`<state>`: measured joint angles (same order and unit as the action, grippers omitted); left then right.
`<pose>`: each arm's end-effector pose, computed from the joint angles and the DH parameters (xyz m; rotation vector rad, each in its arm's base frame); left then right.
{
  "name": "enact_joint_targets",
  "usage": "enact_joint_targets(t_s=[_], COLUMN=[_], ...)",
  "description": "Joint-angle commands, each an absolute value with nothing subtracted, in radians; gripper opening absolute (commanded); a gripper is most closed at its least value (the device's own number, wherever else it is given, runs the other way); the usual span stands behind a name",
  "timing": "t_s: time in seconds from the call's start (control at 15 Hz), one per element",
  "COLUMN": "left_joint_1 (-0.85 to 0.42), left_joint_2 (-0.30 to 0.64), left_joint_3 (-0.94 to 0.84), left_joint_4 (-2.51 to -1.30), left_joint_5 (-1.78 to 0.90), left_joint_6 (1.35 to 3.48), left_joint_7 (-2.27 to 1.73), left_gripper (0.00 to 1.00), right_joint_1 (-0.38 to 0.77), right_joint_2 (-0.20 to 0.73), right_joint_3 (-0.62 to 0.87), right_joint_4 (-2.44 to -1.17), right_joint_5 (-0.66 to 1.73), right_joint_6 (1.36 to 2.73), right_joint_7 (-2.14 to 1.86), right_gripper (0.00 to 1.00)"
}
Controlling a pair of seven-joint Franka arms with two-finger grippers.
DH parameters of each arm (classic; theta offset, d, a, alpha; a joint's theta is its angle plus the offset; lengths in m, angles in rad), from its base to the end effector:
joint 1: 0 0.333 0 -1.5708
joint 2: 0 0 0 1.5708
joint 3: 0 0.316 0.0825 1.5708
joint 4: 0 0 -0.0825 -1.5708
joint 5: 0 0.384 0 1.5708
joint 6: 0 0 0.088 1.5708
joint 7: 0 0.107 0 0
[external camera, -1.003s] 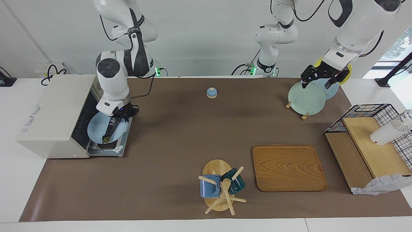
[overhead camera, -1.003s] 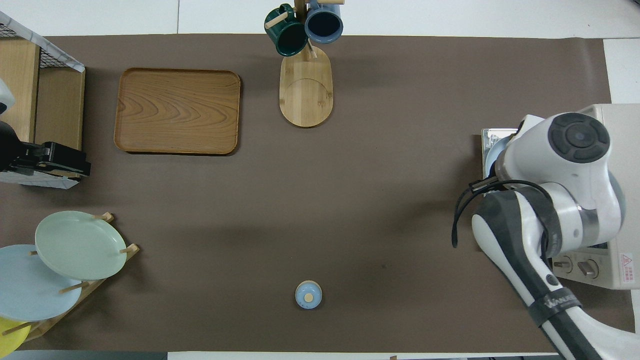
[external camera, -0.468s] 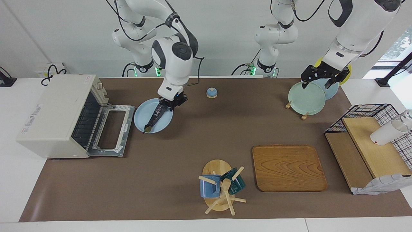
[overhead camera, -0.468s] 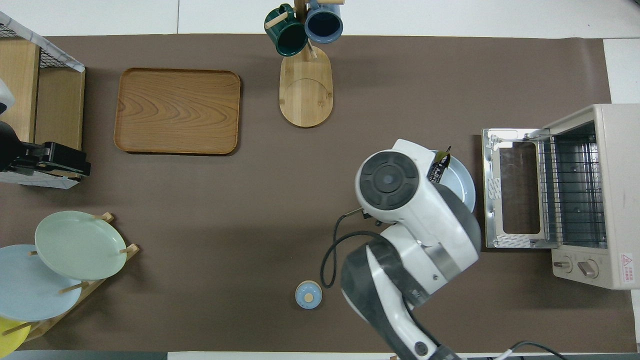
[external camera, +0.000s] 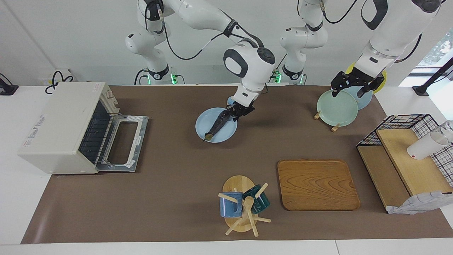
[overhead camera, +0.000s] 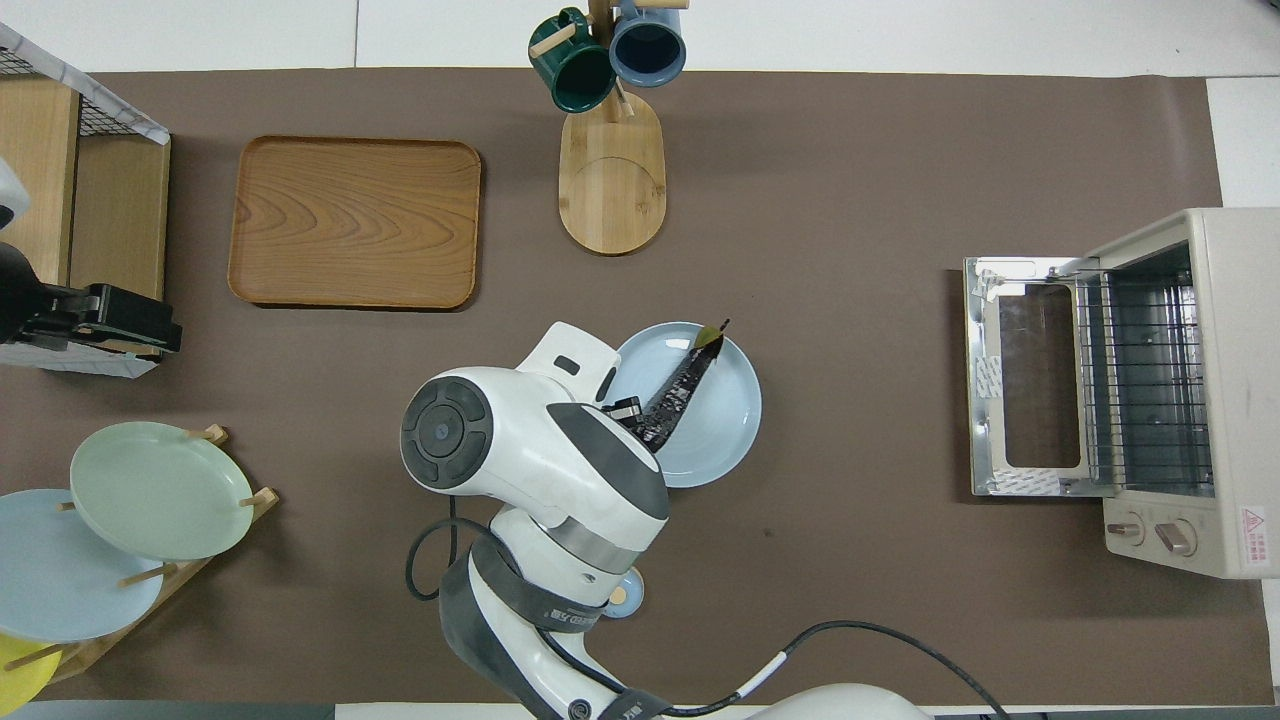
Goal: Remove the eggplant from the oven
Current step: 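Pull the blue plate with eggplant out onto the table with the right gripper, then release the plate and withdraw the right gripper toward the oven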
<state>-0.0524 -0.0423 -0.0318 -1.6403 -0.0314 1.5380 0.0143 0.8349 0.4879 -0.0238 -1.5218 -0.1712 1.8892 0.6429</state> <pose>0.5344 -0.0489 0.6122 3.1084 -0.1532 -0.0950 0.4749 0.4849 0.3694 2.9141 0.3423 0.0346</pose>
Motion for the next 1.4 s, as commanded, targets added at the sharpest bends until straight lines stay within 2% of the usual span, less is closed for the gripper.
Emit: enact_joint_targets(t_s=[0.0, 0.07, 0.4, 0.53, 0.6, 0.67, 0.94, 1.07, 1.14, 1.2, 1.34], left_joint_1=[-0.058, -0.058, -0.058, -0.058, -0.058, -0.058, -0.058, -0.058, -0.058, -0.058, -0.058], left_joint_2=[-0.058, -0.057, -0.058, -0.058, -0.057, -0.057, -0.058, -0.058, -0.057, -0.058, -0.058], left_joint_3=[-0.029, -0.029, -0.029, -0.029, -0.029, -0.029, -0.029, -0.029, -0.029, -0.029, -0.028], left_joint_4=[-1.654, -1.654, -1.652, -1.654, -1.654, -1.654, -1.654, -1.654, -1.654, -1.654, -1.654], left_joint_5=[-0.011, -0.011, -0.011, -0.011, -0.011, -0.011, -0.011, -0.011, -0.011, -0.011, -0.011], left_joint_6=[1.545, 1.546, 1.546, 1.546, 1.546, 1.546, 1.546, 1.546, 1.546, 1.546, 1.545], left_joint_7=[0.015, 0.015, 0.015, 0.015, 0.015, 0.015, 0.015, 0.015, 0.015, 0.015, 0.015], left_gripper=[1.00, 1.00, 1.00, 1.00, 1.00, 1.00, 1.00, 1.00, 1.00, 1.00, 1.00], right_joint_1=[0.843, 0.871, 0.864, 0.856, 0.854, 0.836, 0.766, 0.749, 0.714, 0.672, 0.603], right_joint_2=[0.600, 0.618, 0.623, 0.623, 0.620, 0.611, 0.537, 0.496, 0.456, 0.390, 0.310], right_joint_3=[-0.006, -0.006, -0.003, -0.003, -0.005, -0.003, -0.008, -0.017, -0.015, -0.012, -0.014], right_joint_4=[-1.410, -1.405, -1.413, -1.419, -1.428, -1.427, -1.428, -1.456, -1.518, -1.633, -1.762], right_joint_5=[-0.140, -0.138, -0.097, -0.072, -0.080, -0.081, -0.084, -0.110, -0.170, -0.231, -0.252], right_joint_6=[1.925, 1.940, 2.028, 2.060, 2.065, 2.051, 1.948, 1.872, 1.847, 1.861, 1.928], right_joint_7=[0.689, 0.705, 0.718, 0.723, 0.710, 0.706, 0.706, 0.703, 0.674, 0.601, 0.523], right_gripper=[0.00, 0.00, 0.00, 0.16, 0.28, 0.29, 0.27, 0.15, 0.07, 0.00, 0.00])
